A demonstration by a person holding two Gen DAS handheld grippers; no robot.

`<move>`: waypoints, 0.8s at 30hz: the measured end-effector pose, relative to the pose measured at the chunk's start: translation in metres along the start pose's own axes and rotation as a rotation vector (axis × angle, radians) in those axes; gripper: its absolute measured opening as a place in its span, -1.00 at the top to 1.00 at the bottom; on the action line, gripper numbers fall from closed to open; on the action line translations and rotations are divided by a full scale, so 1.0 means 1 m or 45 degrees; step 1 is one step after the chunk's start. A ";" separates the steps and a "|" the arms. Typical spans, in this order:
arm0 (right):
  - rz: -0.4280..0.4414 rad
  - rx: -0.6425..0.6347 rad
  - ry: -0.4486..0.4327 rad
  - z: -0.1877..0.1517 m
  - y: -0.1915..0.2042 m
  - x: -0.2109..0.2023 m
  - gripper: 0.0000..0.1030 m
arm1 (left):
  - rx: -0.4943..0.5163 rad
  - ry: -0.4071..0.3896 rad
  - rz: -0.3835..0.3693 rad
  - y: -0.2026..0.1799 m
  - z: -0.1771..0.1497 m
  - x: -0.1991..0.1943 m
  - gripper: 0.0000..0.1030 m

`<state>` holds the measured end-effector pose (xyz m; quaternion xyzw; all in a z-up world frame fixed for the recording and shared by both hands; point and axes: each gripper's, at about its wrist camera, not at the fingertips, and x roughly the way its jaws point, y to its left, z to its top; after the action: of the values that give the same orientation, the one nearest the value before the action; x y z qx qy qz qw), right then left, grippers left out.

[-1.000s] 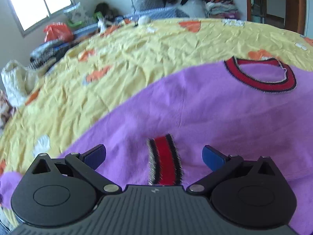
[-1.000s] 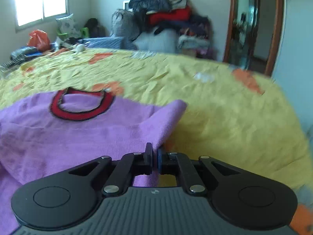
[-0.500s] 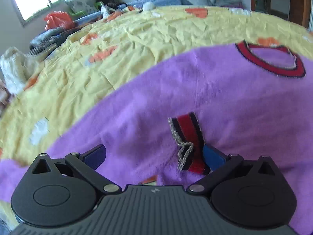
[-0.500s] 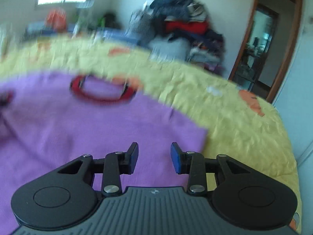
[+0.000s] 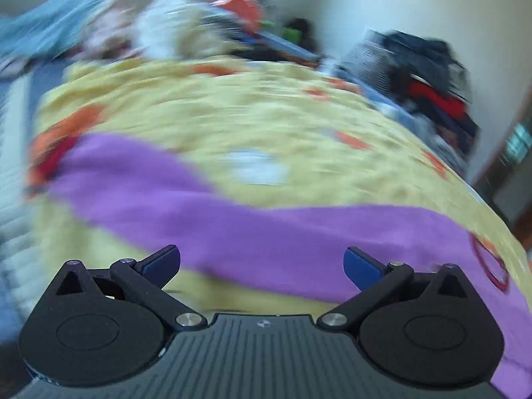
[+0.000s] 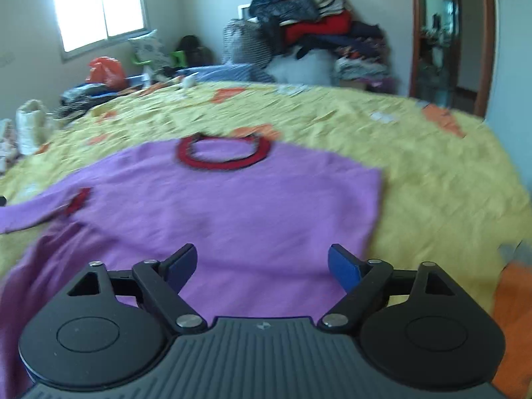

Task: Fold small clothes
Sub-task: 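Grasp the other sleeve cuff with the left gripper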

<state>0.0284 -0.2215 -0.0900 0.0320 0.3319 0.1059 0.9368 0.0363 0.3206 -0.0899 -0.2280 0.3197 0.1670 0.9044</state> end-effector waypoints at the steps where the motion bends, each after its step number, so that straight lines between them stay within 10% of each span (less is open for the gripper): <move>1: 0.023 -0.011 0.016 -0.006 0.010 0.000 -0.81 | -0.063 -0.008 0.015 0.023 0.003 -0.002 -1.00; 10: 0.066 -0.112 0.047 -0.044 0.064 -0.005 -0.81 | -0.665 -0.121 -0.104 0.176 0.033 0.006 -1.00; 24: 0.045 -0.071 0.013 -0.044 0.071 -0.016 -0.81 | -0.852 -0.129 -0.411 0.195 0.045 0.005 -0.98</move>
<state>-0.0239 -0.1558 -0.1046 0.0110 0.3332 0.1317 0.9335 -0.0245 0.5083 -0.1214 -0.5498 0.1623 0.1287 0.8092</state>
